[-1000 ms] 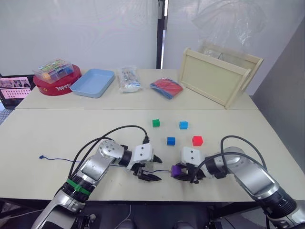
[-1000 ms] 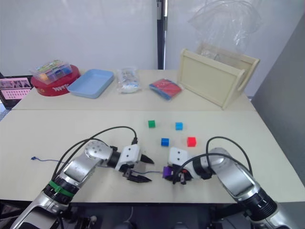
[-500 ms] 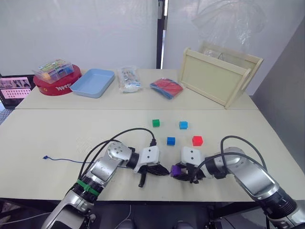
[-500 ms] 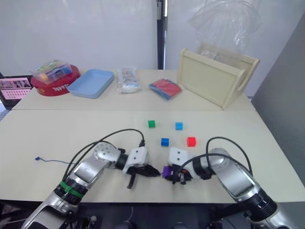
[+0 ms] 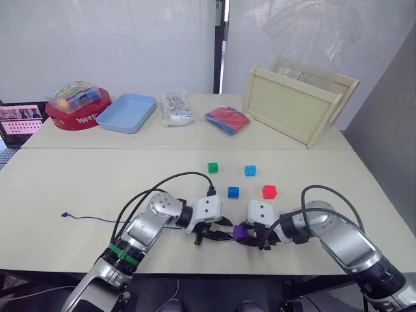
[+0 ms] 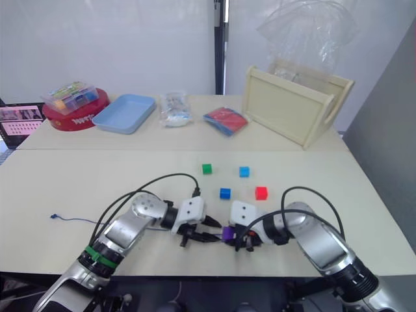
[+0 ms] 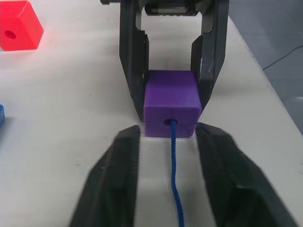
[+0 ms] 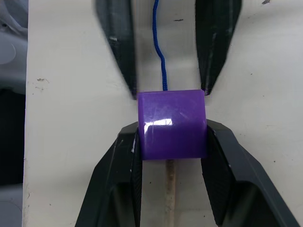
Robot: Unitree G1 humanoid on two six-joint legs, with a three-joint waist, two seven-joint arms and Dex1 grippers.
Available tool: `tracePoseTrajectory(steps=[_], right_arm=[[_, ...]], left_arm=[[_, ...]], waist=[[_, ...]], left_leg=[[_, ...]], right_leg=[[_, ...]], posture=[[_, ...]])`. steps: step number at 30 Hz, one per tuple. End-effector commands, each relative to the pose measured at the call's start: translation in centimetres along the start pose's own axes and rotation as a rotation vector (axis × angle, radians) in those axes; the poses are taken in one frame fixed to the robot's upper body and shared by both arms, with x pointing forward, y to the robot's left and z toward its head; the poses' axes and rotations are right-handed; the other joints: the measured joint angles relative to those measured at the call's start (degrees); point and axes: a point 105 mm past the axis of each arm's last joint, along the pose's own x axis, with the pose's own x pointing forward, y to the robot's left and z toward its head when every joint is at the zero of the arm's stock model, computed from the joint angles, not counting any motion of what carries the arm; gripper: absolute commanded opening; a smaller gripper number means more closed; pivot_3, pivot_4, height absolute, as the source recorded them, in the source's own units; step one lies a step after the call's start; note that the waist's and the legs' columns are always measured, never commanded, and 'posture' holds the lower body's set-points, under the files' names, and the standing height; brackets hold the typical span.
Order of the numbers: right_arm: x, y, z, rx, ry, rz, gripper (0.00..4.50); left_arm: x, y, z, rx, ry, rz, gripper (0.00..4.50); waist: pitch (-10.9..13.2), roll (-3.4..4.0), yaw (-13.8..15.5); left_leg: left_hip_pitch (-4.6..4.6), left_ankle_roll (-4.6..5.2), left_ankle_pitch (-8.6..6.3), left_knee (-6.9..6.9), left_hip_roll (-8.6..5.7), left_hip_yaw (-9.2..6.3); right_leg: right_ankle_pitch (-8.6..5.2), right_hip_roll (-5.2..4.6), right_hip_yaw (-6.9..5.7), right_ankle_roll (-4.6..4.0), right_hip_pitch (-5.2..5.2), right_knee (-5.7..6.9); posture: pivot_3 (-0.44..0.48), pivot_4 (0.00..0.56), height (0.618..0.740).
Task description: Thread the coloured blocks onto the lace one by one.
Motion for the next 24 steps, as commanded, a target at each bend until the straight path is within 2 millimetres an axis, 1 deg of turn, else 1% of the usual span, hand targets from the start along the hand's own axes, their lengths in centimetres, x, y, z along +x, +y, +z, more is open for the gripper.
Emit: tracePoseTrajectory(steps=[1,3,4,5,6,10,12,15,18,23,24], right_arm=[[-0.3,-0.2,0.4,-0.012,-0.013,-0.031,1.17],[-0.5,-0.4,0.8,-0.017,-0.033,-0.035,2.19],[-0.7,-0.5,1.0,-0.019,-0.040,-0.038,2.45],[-1.0,-0.7,1.1,-0.029,-0.039,-0.045,2.88],[-1.5,-0.9,1.2,-0.037,-0.039,-0.058,3.14],[-3.6,-1.4,1.6,-0.039,-0.032,-0.092,4.48],[-4.6,-0.9,1.8,-0.018,-0.029,-0.075,4.48],[-5.4,-0.4,1.8,-0.004,-0.005,-0.065,4.48],[-5.5,0.4,1.4,0.013,0.029,-0.046,4.48],[-5.4,0.6,0.7,0.036,0.063,-0.081,4.48],[-5.4,0.5,0.4,0.040,0.070,-0.097,4.50]], left_arm=[[-1.4,0.4,1.0,0.037,-0.058,0.018,3.52],[-1.3,0.2,1.4,0.032,-0.101,-0.003,4.18],[-1.3,0.1,1.6,0.025,-0.127,-0.007,4.50],[-1.1,0.1,1.7,0.026,-0.138,-0.009,4.50],[-0.9,0.1,1.6,0.031,-0.145,-0.009,4.50],[0.1,0.4,1.4,0.048,-0.164,0.010,4.50],[0.9,0.4,1.2,0.051,-0.167,-0.001,4.50],[1.8,0.3,1.1,0.061,-0.171,-0.014,4.50],[2.7,0.7,0.9,0.090,-0.167,-0.009,4.50],[3.8,1.1,1.0,0.115,-0.165,-0.030,4.50],[4.0,1.2,1.0,0.115,-0.161,-0.029,4.24]], waist=[[0.00,0.00,0.00],[0.00,0.00,0.07],[0.00,0.00,0.22],[0.00,0.00,0.24],[0.00,0.00,0.26],[0.01,-0.01,0.53],[0.01,-0.01,0.50],[0.01,-0.01,0.54],[0.02,-0.03,0.53],[0.02,-0.03,0.54],[0.02,-0.03,0.52]], left_leg=[[0.01,0.00,0.00,-0.01,0.01,0.00],[0.01,0.00,0.00,0.00,0.00,0.00],[0.00,0.00,0.00,0.00,-0.01,0.00],[-0.03,0.00,0.00,0.01,-0.02,0.00],[-0.05,0.00,0.00,0.01,-0.02,0.00],[-0.10,0.00,0.00,0.03,-0.06,0.00],[-0.09,0.00,0.00,0.01,-0.06,0.00],[-0.10,0.00,0.00,0.00,-0.06,0.00],[-0.10,0.00,0.00,0.01,-0.06,0.00],[-0.14,0.01,0.00,0.03,-0.08,0.00],[-0.14,0.01,0.00,0.03,-0.08,0.00]], right_leg=[[0.00,0.00,0.00,0.00,0.00,0.00],[0.00,0.00,0.00,0.00,0.00,0.00],[0.00,-0.01,0.00,0.00,0.00,-0.01],[0.00,-0.03,-0.01,0.00,0.00,-0.02],[0.00,-0.04,-0.01,0.00,0.00,-0.03],[0.00,-0.08,-0.04,0.01,-0.01,-0.06],[0.00,-0.08,-0.04,0.01,-0.01,-0.06],[0.00,-0.08,-0.04,0.01,-0.01,-0.06],[0.01,-0.08,-0.05,0.01,-0.01,-0.07],[0.00,-0.09,-0.05,0.01,-0.01,-0.08],[0.00,-0.09,-0.06,0.01,-0.01,-0.09]], posture=[[0.000,0.150,0.740],[0.000,0.150,0.740],[0.000,0.150,0.740],[0.000,0.150,0.740],[0.000,0.150,0.740],[0.000,0.150,0.740],[0.000,0.150,0.740],[0.000,0.150,0.740],[0.000,0.150,0.740],[0.000,0.150,0.740],[0.000,0.150,0.740]])
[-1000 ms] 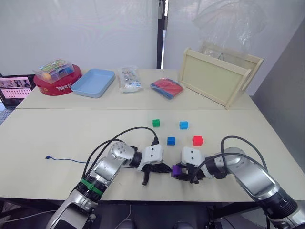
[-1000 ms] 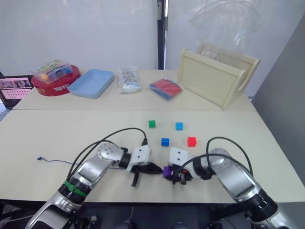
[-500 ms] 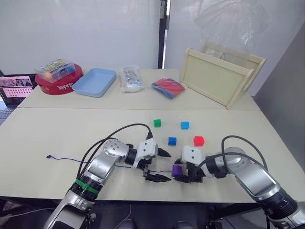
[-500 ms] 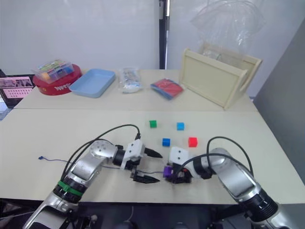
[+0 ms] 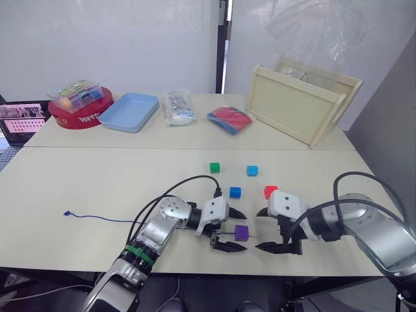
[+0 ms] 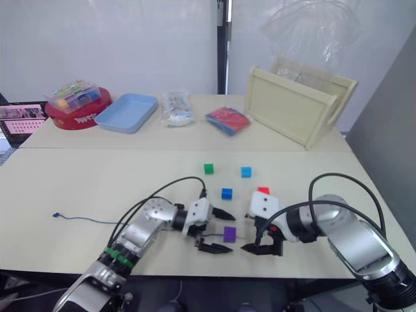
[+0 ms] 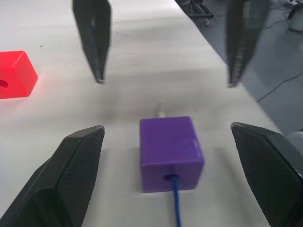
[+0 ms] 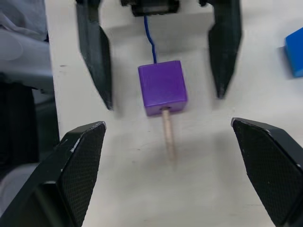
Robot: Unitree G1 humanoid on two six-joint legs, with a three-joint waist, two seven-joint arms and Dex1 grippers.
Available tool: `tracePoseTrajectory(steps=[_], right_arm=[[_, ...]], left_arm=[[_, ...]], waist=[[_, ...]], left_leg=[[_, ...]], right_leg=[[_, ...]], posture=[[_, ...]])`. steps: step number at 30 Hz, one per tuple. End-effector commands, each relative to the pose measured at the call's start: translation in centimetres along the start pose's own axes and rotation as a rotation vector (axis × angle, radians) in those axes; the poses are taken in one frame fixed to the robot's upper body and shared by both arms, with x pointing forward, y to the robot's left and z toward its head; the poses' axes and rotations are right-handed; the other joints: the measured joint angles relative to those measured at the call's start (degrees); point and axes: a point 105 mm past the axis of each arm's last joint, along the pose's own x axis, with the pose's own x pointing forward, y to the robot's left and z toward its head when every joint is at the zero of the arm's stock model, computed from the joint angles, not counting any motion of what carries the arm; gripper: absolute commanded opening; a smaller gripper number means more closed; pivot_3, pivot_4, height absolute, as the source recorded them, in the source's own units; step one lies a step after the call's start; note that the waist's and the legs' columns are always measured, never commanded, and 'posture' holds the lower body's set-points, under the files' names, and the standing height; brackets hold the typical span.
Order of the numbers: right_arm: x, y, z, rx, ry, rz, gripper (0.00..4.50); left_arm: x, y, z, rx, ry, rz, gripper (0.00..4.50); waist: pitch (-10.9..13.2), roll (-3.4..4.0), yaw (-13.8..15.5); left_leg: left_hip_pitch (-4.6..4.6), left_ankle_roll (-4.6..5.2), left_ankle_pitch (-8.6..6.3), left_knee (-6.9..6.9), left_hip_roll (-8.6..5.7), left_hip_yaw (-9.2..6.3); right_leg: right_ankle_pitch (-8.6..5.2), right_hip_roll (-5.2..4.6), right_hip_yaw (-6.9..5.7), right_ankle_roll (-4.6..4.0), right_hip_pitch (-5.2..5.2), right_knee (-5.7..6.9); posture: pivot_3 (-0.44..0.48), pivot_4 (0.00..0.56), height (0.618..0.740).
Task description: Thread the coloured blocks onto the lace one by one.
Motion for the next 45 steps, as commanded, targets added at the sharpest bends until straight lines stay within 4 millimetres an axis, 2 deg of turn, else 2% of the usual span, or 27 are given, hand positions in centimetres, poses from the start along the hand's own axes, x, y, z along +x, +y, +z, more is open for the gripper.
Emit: tracePoseTrajectory(steps=[1,10,13,16,27,30,31,33,36,40,41,43,45], right_arm=[[-0.3,-0.4,0.0,-0.024,0.010,-0.052,4.50],[1.6,-1.2,-1.4,-0.048,0.024,-0.105,4.50],[2.3,-1.3,-2.0,-0.047,0.027,-0.104,4.50],[3.0,-1.2,-2.2,-0.035,0.012,-0.101,3.73],[3.9,-0.6,-2.7,0.049,-0.032,-0.068,0.01],[3.7,-0.7,-3.1,0.065,-0.026,-0.064,0.00],[3.6,-1.0,-3.2,0.062,-0.024,-0.067,0.00],[3.6,-1.3,-3.2,0.057,-0.022,-0.071,0.00],[3.8,-2.3,-1.8,0.008,-0.058,-0.074,0.00],[4.3,-3.0,-0.1,-0.057,-0.085,-0.048,0.00],[4.5,-3.2,0.4,-0.074,-0.095,-0.040,0.00],[4.9,-3.3,1.2,-0.098,-0.112,-0.024,0.00],[5.1,-3.4,1.8,-0.115,-0.124,-0.009,0.00]], left_arm=[[0.4,0.4,0.5,0.037,0.004,0.003,3.97],[-0.1,0.3,-0.2,0.048,0.034,-0.006,1.21],[-0.2,0.1,-0.2,0.047,0.035,-0.008,1.22],[-0.2,0.1,-0.2,0.048,0.032,-0.010,1.22],[-0.7,0.3,-0.1,0.043,0.037,0.019,1.22],[-2.0,0.2,-0.5,0.032,0.059,0.042,1.22],[-3.5,0.3,-0.8,0.026,0.083,0.078,1.22],[-5.2,0.3,-1.1,0.020,0.113,0.118,1.22],[-11.1,-0.7,-2.6,-0.028,0.209,0.211,1.22],[-20.7,-1.7,-4.6,-0.096,0.409,0.403,1.22],[-24.1,-2.4,-5.0,-0.121,0.479,0.461,1.22],[-29.2,-3.9,-5.2,-0.156,0.587,0.541,1.22],[-32.9,-5.3,-5.2,-0.192,0.673,0.605,1.22]], waist=[[0.00,0.00,-0.03],[0.00,0.00,-0.21],[0.00,0.00,-0.22],[-0.01,-0.02,-0.40],[-0.02,-0.03,-0.48],[-0.02,-0.02,-0.44],[-0.03,-0.02,-0.50],[-0.03,-0.02,-0.72],[-0.03,-0.02,-1.26],[-0.03,-0.01,-1.92],[-0.02,-0.02,-2.17],[-0.01,0.00,-2.65],[0.02,0.04,-2.75]], left_leg=[[0.00,0.00,0.00,0.00,0.00,0.00],[0.03,0.00,0.00,-0.01,0.00,0.00],[0.03,-0.01,0.00,0.00,0.01,0.00],[0.07,-0.01,0.00,-0.02,0.02,0.00],[0.15,-0.01,0.01,-0.01,0.03,0.00],[0.16,-0.01,0.01,-0.01,0.03,-0.01],[0.16,-0.01,0.01,-0.01,0.03,0.00],[0.19,-0.01,0.01,-0.04,0.04,0.00],[0.28,-0.01,0.01,-0.09,0.08,-0.01],[0.33,-0.01,0.01,-0.17,0.17,-0.03],[0.34,-0.01,0.01,-0.18,0.22,-0.04],[0.38,0.00,0.00,-0.27,0.39,-0.03],[0.36,0.00,0.00,-0.40,0.53,-0.04]], right_leg=[[0.00,0.00,0.00,0.00,0.00,0.00],[0.00,0.00,0.00,0.00,0.00,0.02],[0.00,0.00,0.00,0.00,0.00,0.02],[0.00,0.01,0.00,0.00,0.01,0.02],[0.00,0.02,0.02,0.00,0.06,0.06],[0.00,0.03,0.02,0.00,0.07,0.06],[0.00,0.03,0.01,0.00,0.07,0.06],[0.00,0.03,0.04,0.00,0.06,0.06],[0.00,0.08,0.06,-0.01,0.07,0.09],[0.01,0.17,0.08,-0.02,0.01,0.13],[0.01,0.22,0.09,-0.02,-0.01,0.14],[0.03,0.41,0.16,-0.07,-0.11,0.16],[0.04,0.55,0.15,-0.08,-0.24,0.16]], posture=[[0.000,0.150,0.740],[0.000,0.150,0.740],[0.000,0.150,0.740],[0.000,0.150,0.740],[0.000,0.150,0.740],[0.000,0.150,0.740],[0.000,0.150,0.740],[0.000,0.150,0.740],[0.000,0.150,0.740],[0.000,0.150,0.740],[0.000,0.150,0.740],[0.000,0.150,0.740],[0.000,0.150,0.740]])
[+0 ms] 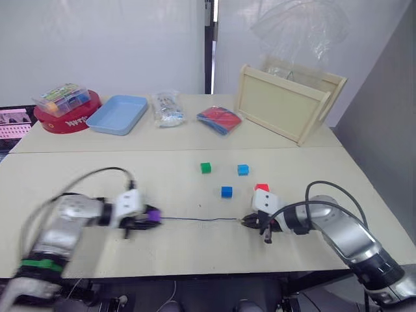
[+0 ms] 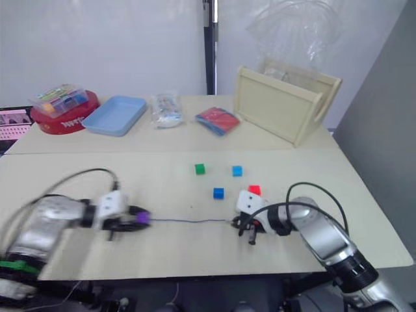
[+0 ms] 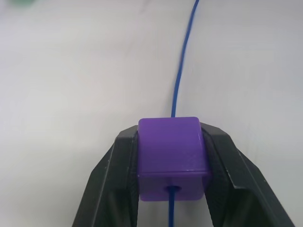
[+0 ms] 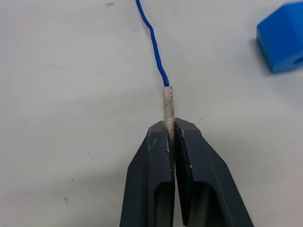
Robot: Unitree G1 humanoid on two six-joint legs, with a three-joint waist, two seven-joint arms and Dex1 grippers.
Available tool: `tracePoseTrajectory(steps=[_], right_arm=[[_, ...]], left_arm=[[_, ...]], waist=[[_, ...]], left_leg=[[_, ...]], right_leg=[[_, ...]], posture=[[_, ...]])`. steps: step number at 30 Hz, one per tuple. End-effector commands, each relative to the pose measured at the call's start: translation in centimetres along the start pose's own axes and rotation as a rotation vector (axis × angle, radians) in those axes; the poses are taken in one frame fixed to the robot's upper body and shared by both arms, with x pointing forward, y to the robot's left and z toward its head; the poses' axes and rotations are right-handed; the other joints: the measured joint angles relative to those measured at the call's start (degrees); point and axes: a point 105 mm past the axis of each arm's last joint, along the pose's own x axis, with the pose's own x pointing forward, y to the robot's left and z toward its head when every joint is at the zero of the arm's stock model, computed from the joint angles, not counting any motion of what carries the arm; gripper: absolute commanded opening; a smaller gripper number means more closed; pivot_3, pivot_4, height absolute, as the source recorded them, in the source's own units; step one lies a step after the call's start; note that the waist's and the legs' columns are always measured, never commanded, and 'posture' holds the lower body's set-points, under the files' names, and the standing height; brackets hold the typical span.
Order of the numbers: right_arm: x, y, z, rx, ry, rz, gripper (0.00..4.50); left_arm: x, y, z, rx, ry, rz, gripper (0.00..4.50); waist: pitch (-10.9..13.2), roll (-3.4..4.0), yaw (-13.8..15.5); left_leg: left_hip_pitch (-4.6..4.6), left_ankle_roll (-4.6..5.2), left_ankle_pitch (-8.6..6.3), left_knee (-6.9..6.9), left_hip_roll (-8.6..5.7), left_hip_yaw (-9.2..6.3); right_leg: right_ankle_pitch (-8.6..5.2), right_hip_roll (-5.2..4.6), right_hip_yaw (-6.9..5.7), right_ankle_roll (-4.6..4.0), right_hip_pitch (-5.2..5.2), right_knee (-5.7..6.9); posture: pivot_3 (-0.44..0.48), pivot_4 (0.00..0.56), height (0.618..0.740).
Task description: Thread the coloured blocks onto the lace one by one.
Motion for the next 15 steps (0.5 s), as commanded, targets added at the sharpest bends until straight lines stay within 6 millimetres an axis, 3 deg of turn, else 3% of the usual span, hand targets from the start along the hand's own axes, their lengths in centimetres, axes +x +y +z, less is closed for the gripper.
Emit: tracePoseTrajectory(steps=[1,3,6,8,10,13,15], right_arm=[[0.2,-0.3,1.3,-0.062,-0.029,0.015,0.00],[0.5,-0.4,1.7,-0.074,-0.041,0.023,0.00],[1.0,-0.6,2.1,-0.091,-0.050,0.029,0.00],[1.2,-0.7,2.4,-0.095,-0.058,0.033,0.00],[1.2,-0.6,2.5,-0.098,-0.062,0.039,0.00],[1.0,-0.3,2.6,-0.100,-0.060,0.048,0.00],[0.8,-0.3,2.5,-0.097,-0.052,0.042,0.00]], left_arm=[[-4.6,0.8,-3.3,-0.028,0.128,0.083,1.22],[-7.0,1.4,-4.6,-0.031,0.199,0.148,1.22],[-9.1,2.1,-5.7,-0.043,0.256,0.216,1.22],[-9.6,3.2,-5.2,-0.046,0.221,0.288,2.26],[-9.2,4.2,-3.7,-0.044,0.126,0.321,2.88],[-6.3,5.5,0.7,0.011,-0.087,0.288,3.95],[-3.7,5.8,6.2,0.043,-0.285,0.206,4.45]], waist=[[0.03,0.05,0.25],[0.03,0.05,0.93],[0.04,0.02,1.94],[0.04,-0.01,2.57],[0.04,-0.06,2.91],[0.03,-0.07,3.21],[0.03,-0.09,3.15]], left_leg=[[-0.05,0.00,0.00,-0.03,0.01,0.00],[-0.19,-0.01,0.00,-0.02,0.01,0.02],[-0.38,-0.03,0.01,0.07,0.00,0.04],[-0.47,-0.03,0.00,0.11,0.00,0.04],[-0.63,-0.06,0.02,0.16,0.00,0.03],[-0.75,-0.13,0.06,0.24,-0.01,0.02],[-0.75,-0.15,0.08,0.25,-0.03,0.03]], right_leg=[[0.00,0.00,-0.03,0.00,-0.03,-0.02],[0.00,-0.02,-0.04,0.00,-0.17,-0.01],[0.01,-0.04,-0.05,-0.01,-0.30,0.01],[0.02,-0.04,-0.05,-0.03,-0.40,0.03],[0.02,-0.03,-0.08,-0.03,-0.55,0.14],[0.03,-0.04,-0.10,-0.04,-0.65,0.26],[0.03,-0.06,-0.09,-0.05,-0.65,0.28]], posture=[[0.000,0.150,0.740],[0.000,0.150,0.740],[0.000,0.150,0.740],[0.000,0.150,0.740],[0.000,0.150,0.740],[0.000,0.150,0.740],[0.000,0.150,0.740]])
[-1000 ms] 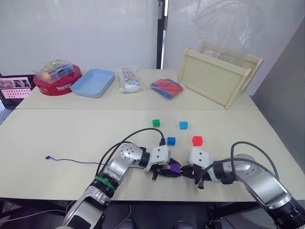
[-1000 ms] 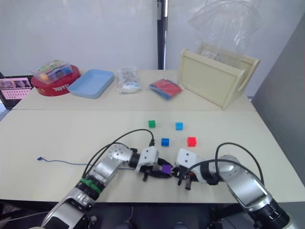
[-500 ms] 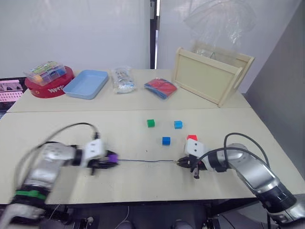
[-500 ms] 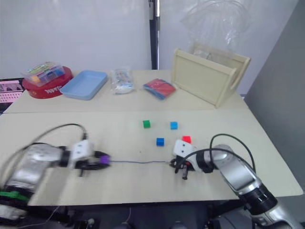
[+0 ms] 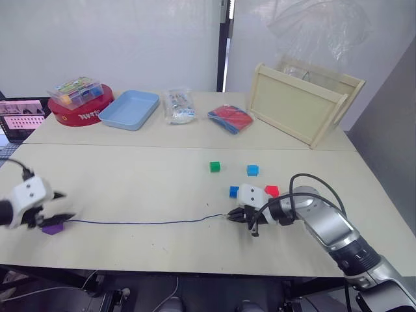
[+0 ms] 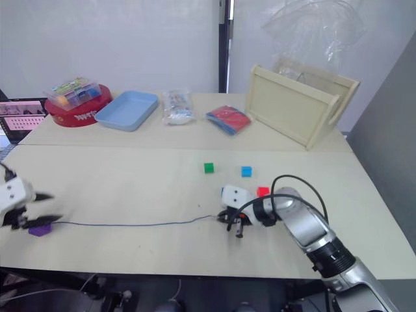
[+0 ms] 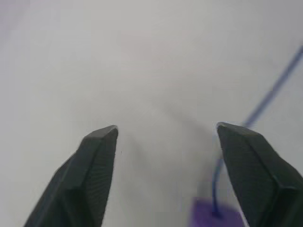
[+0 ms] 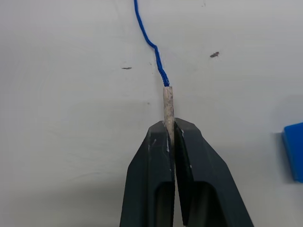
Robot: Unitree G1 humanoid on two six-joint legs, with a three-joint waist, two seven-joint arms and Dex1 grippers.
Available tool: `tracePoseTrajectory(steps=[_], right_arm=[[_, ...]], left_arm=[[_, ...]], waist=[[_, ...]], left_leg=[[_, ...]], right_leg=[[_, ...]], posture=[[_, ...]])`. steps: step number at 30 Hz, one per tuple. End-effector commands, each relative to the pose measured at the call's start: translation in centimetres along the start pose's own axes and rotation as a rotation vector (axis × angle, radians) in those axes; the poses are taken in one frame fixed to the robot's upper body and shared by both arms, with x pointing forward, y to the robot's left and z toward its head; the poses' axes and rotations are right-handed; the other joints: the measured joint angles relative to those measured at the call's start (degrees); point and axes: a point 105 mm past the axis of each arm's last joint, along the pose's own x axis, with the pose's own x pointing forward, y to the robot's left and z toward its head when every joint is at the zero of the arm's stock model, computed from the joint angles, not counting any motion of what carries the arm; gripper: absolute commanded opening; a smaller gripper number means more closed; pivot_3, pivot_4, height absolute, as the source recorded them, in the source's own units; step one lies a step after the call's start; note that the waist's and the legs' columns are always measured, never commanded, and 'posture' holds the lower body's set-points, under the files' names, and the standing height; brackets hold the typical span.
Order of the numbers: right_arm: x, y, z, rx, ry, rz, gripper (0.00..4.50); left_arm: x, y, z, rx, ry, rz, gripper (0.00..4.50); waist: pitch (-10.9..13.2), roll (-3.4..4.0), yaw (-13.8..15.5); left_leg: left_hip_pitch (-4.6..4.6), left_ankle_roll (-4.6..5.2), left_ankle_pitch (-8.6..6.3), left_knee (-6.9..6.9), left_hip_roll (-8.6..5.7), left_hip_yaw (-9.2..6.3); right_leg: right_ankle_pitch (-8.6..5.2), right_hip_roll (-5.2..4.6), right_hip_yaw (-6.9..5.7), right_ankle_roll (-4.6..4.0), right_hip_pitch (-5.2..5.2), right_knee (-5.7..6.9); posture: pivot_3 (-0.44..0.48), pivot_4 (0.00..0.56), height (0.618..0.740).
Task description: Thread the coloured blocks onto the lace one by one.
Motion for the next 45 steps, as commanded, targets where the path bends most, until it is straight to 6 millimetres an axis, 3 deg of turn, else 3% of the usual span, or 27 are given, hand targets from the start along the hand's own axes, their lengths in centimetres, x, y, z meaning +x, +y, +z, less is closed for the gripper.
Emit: tracePoseTrajectory(steps=[1,5,7,10,12,16,19,23,28,33,45], right_arm=[[-0.7,-0.1,0.8,-0.033,-0.006,-0.017,0.00],[-0.9,0.0,1.2,-0.028,-0.010,-0.027,0.00],[-0.9,0.1,1.3,-0.025,-0.011,-0.032,0.00],[-1.0,0.5,1.4,-0.016,-0.007,-0.031,0.00],[-1.0,1.2,1.5,0.009,0.003,-0.007,0.00],[-0.6,1.9,1.5,0.045,0.006,0.013,0.00],[-0.3,2.3,1.2,0.048,0.031,0.027,0.00],[-0.3,2.5,0.7,0.036,0.066,0.037,0.00],[-0.2,2.6,0.6,0.021,0.091,0.044,0.00],[0.0,2.9,0.9,0.022,0.087,0.056,0.00],[0.2,3.1,1.1,0.029,0.080,0.056,0.00]], left_arm=[[3.3,-0.5,8.0,0.031,-0.286,-0.110,4.45],[5.9,-2.9,12.9,0.021,-0.433,-0.248,4.45],[7.1,-4.7,14.2,0.007,-0.466,-0.331,4.45],[9.4,-8.3,14.5,0.069,-0.453,-0.460,4.45],[11.5,-12.1,14.9,0.044,-0.506,-0.595,4.45],[14.8,-15.5,14.8,0.013,-0.548,-0.626,4.45],[15.5,-18.2,14.4,0.010,-0.566,-0.717,4.45],[15.8,-19.1,14.8,0.019,-0.586,-0.739,4.45],[16.5,-20.2,13.2,0.023,-0.517,-0.772,4.45],[17.1,-21.1,11.7,0.009,-0.465,-0.789,2.98],[17.4,-21.6,12.9,-0.024,-0.515,-0.796,2.98]], waist=[[0.00,-0.05,0.00],[-0.02,-0.19,-1.72],[-0.02,-0.18,-2.52],[-0.02,-0.17,-3.12],[-0.02,-0.16,-3.08],[-0.02,-0.18,-2.15],[-0.02,-0.17,-2.10],[-0.02,-0.18,-1.88],[-0.02,-0.17,-1.92],[-0.02,-0.17,-1.85],[-0.02,-0.17,-1.40]], left_leg=[[-0.01,-0.01,0.01,0.00,0.00,0.00],[-0.03,-0.01,0.01,0.05,0.02,-0.01],[0.00,0.00,0.00,0.02,0.04,-0.01],[0.11,0.04,-0.02,0.00,0.07,-0.01],[0.10,0.03,-0.02,0.01,0.11,-0.01],[-0.01,0.03,-0.01,0.18,0.08,-0.01],[-0.04,0.03,-0.01,0.25,0.07,-0.01],[-0.04,0.03,-0.01,0.27,0.06,-0.01],[-0.02,0.03,-0.01,0.28,0.05,-0.01],[-0.02,0.03,-0.01,0.28,0.05,-0.02],[-0.01,0.03,-0.01,0.31,0.03,-0.02]], right_leg=[[0.00,0.00,0.00,0.00,0.00,0.04],[0.00,0.03,0.02,-0.01,-0.06,0.24],[0.00,0.06,0.02,-0.01,-0.08,0.40],[0.00,0.11,0.03,-0.01,-0.09,0.38],[0.00,0.15,0.04,-0.01,-0.09,0.38],[0.01,0.14,0.08,-0.02,-0.06,0.30],[0.01,0.13,0.08,-0.02,-0.06,0.29],[0.01,0.12,0.09,-0.02,-0.05,0.29],[0.01,0.11,0.09,-0.02,-0.03,0.28],[0.01,0.11,0.08,-0.02,-0.01,0.28],[0.01,0.09,0.08,-0.02,0.02,0.26]], posture=[[0.000,0.150,0.740],[0.000,0.150,0.740],[0.000,0.150,0.740],[0.000,0.150,0.740],[0.000,0.150,0.740],[0.000,0.150,0.740],[0.000,0.150,0.740],[0.000,0.150,0.740],[0.000,0.150,0.740],[0.000,0.150,0.740],[0.000,0.150,0.740]])
